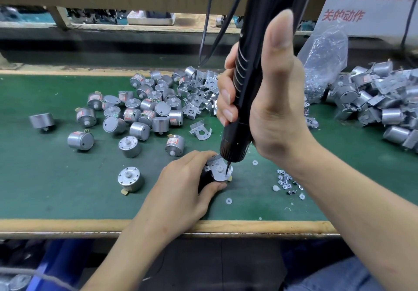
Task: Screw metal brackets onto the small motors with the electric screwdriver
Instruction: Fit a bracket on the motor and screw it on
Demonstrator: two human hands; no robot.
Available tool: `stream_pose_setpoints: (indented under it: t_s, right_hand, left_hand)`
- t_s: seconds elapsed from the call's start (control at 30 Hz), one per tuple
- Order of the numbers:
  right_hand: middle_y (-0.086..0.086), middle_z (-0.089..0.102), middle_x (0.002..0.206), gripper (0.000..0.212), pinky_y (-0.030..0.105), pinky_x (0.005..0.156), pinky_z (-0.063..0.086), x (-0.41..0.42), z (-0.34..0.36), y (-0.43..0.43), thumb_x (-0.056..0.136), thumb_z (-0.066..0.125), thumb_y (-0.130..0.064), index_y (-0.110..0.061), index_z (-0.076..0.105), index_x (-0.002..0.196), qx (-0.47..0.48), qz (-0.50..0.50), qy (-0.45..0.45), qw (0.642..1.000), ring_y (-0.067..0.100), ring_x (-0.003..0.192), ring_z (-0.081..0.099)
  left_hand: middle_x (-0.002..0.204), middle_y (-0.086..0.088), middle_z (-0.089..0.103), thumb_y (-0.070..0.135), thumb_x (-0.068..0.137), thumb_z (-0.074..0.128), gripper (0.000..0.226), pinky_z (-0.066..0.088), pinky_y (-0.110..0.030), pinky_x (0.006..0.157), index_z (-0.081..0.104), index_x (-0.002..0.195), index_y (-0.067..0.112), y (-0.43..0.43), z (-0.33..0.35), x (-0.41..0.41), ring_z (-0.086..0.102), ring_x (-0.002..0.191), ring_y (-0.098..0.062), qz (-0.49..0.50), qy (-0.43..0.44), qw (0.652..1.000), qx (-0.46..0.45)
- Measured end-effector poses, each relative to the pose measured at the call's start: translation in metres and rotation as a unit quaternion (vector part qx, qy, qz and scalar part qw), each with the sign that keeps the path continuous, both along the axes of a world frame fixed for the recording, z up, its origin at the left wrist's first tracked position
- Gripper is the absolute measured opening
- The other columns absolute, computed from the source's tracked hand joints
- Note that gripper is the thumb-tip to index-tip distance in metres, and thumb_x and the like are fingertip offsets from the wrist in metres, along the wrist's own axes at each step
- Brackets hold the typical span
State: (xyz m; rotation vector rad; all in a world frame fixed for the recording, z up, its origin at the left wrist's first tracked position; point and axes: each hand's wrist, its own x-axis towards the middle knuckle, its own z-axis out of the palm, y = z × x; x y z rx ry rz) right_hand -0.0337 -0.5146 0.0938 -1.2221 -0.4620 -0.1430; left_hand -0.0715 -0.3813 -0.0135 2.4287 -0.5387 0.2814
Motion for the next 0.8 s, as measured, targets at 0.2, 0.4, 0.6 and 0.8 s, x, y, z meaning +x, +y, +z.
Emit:
stream_pose_setpoints:
  t_s: [0.2,0.4,0.6,0.8]
  right_hand:
    - [0.005,0.044,0.05,0.071,0.028,0.044,0.036,0.0,-0.004,0.003,0.055,0.056,-0.077,-0.009,0.05,0.076,0.011,0.003,0.001,1.0,0.019,0.037,0.04]
    - [0.005,0.044,0.051,0.07,0.028,0.043,0.037,0.001,-0.007,0.004,0.056,0.057,-0.076,-0.009,0.05,0.075,0.012,0.002,-0.003,1.0,0.019,0.037,0.04]
    - [0.003,0.045,0.05,0.073,0.026,0.044,0.037,0.002,-0.01,0.005,0.058,0.058,-0.08,-0.01,0.05,0.076,0.007,0.005,-0.009,1.0,0.017,0.036,0.041]
    - [0.001,0.046,0.05,0.075,0.03,0.043,0.035,-0.002,-0.011,0.007,0.064,0.058,-0.081,-0.008,0.048,0.075,-0.019,0.007,-0.032,0.999,0.019,0.037,0.042]
  left_hand:
    - [0.092,0.016,0.05,0.029,0.084,0.076,0.042,0.034,-0.02,0.072,0.062,0.121,0.015,0.0,0.0,0.001,0.05,0.083,-0.009,0.001,-0.01,1.0,0.008]
    - [0.09,0.017,0.049,0.029,0.084,0.076,0.041,0.033,-0.019,0.071,0.062,0.119,0.015,0.0,-0.001,0.001,0.044,0.078,-0.004,-0.002,-0.016,1.0,0.005]
    - [0.089,0.018,0.048,0.028,0.084,0.076,0.037,0.033,-0.022,0.069,0.061,0.117,0.019,0.001,-0.002,0.001,0.045,0.077,-0.005,-0.006,-0.024,1.0,-0.002]
    - [0.081,0.029,0.04,0.029,0.085,0.075,0.031,0.03,-0.019,0.065,0.059,0.111,0.026,0.0,-0.003,0.001,0.036,0.074,-0.004,-0.006,-0.031,0.999,-0.005]
